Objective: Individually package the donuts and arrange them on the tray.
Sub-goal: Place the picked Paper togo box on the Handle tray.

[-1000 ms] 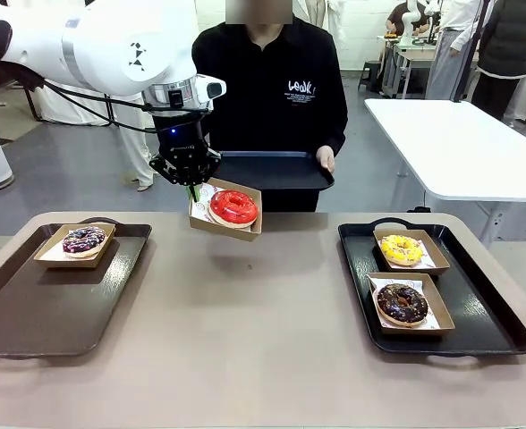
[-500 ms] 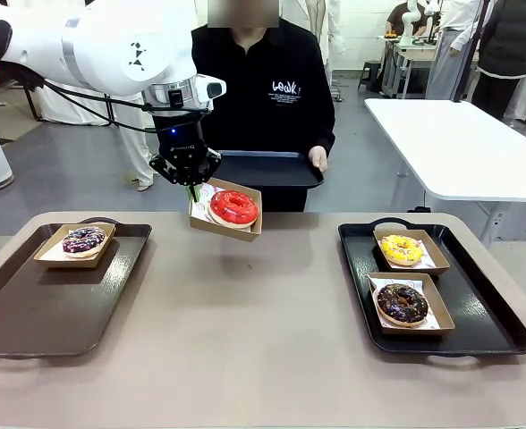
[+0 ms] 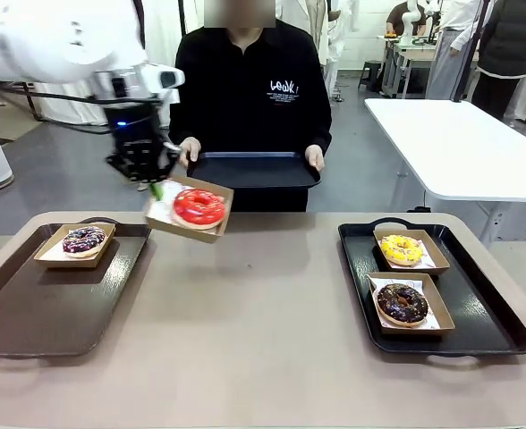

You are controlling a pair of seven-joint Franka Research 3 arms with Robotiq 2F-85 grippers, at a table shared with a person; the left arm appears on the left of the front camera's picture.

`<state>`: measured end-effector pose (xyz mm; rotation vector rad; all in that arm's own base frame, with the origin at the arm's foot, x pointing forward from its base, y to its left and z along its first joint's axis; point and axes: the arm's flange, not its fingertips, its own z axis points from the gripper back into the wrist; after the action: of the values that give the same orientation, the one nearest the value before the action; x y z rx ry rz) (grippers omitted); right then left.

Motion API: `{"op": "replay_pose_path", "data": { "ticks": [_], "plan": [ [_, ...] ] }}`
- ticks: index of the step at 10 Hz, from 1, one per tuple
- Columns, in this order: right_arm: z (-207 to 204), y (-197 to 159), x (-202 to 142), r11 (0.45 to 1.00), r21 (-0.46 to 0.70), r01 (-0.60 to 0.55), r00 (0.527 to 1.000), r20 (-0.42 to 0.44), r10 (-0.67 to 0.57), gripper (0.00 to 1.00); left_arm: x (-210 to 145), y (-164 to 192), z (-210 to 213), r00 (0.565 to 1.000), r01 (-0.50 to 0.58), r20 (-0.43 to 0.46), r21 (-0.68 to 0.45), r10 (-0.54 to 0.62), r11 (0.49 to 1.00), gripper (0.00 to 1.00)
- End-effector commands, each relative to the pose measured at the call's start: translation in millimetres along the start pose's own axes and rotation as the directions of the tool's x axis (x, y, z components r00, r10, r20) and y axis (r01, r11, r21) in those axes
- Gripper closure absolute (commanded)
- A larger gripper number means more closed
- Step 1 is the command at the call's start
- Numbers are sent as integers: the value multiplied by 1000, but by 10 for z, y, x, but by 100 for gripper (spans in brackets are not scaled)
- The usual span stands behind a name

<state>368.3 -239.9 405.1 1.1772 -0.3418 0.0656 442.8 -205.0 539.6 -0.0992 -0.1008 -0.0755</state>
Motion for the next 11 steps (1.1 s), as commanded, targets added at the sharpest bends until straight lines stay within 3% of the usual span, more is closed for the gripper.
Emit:
{"op": "replay_pose_path", "data": {
  "ticks": [1, 3, 5, 8, 11],
  "plan": [
    [-7, 4, -4, 1000, 7, -1, 1000, -1, 1, 0, -428, 511, 51, 1000, -8, -19, 21, 8, 1000, 99],
    [-7, 4, -4, 1000, 7, -1, 1000, -1, 1, 0, -754, 930, 12, 998, -42, -36, 80, 45, 996, 99],
    [-7, 4, -4, 1000, 7, -1, 1000, -1, 1, 0, -863, 1452, -54, 990, -130, -47, 99, 136, 986, 99],
    [-7, 4, -4, 1000, 7, -1, 1000, -1, 1, 0, -927, 1961, -293, 985, -161, -35, 150, 168, 975, 99],
    [-7, 4, -4, 1000, 7, -1, 1000, -1, 1, 0, -845, 1999, -415, 996, -85, -21, 201, 91, 976, 99]
  ]
}}
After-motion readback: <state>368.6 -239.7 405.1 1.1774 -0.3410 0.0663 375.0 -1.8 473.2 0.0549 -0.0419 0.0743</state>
